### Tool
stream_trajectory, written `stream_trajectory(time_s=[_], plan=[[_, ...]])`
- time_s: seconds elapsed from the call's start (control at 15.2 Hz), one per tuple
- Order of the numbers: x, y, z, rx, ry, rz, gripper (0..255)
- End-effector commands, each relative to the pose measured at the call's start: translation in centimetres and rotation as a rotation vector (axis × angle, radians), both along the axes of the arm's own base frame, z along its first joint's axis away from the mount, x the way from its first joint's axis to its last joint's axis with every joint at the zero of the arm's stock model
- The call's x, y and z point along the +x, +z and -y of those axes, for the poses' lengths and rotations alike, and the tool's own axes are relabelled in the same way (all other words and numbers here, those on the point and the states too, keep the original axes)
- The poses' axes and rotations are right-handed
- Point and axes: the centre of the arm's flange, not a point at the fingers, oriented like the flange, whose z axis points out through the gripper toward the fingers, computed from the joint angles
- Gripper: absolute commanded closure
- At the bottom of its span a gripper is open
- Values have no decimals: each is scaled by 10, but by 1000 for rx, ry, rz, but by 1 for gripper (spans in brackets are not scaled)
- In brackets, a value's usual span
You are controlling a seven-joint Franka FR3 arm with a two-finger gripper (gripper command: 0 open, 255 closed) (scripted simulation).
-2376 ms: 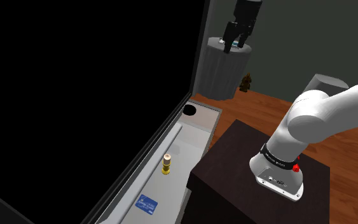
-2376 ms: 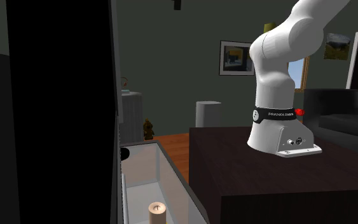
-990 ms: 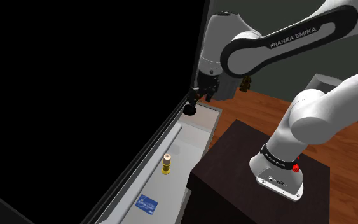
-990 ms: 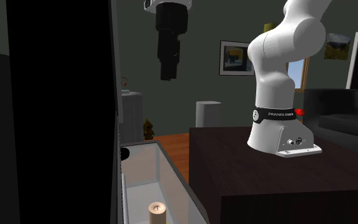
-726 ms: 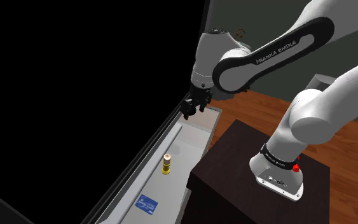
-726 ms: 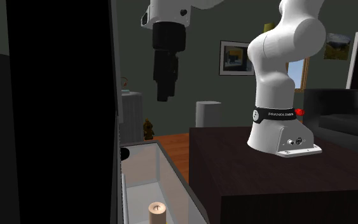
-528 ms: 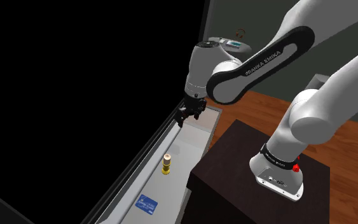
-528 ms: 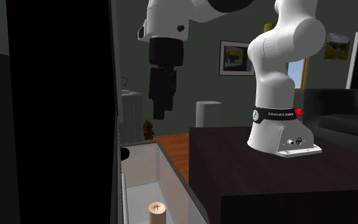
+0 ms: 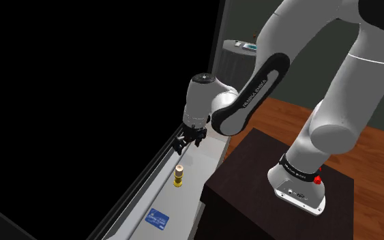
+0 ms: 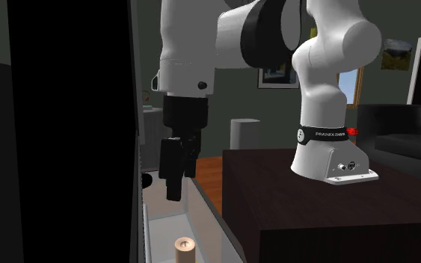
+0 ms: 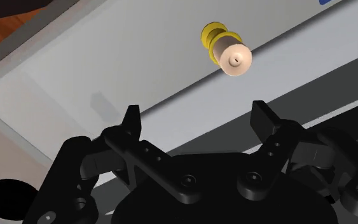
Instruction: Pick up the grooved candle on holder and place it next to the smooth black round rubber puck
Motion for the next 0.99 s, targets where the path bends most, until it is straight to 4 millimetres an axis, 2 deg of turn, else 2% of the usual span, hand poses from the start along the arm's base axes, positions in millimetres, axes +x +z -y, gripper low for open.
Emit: stream_trajectory(time_s=[0.0,0.26,0.79,0.92], plan=[[0,-23,-15,6,-3,2,0],[8,-67,-42,18,-15,3,0],[12,-110,-45,19,-16,4,0],[12,-110,-45,19,-16,4,0]])
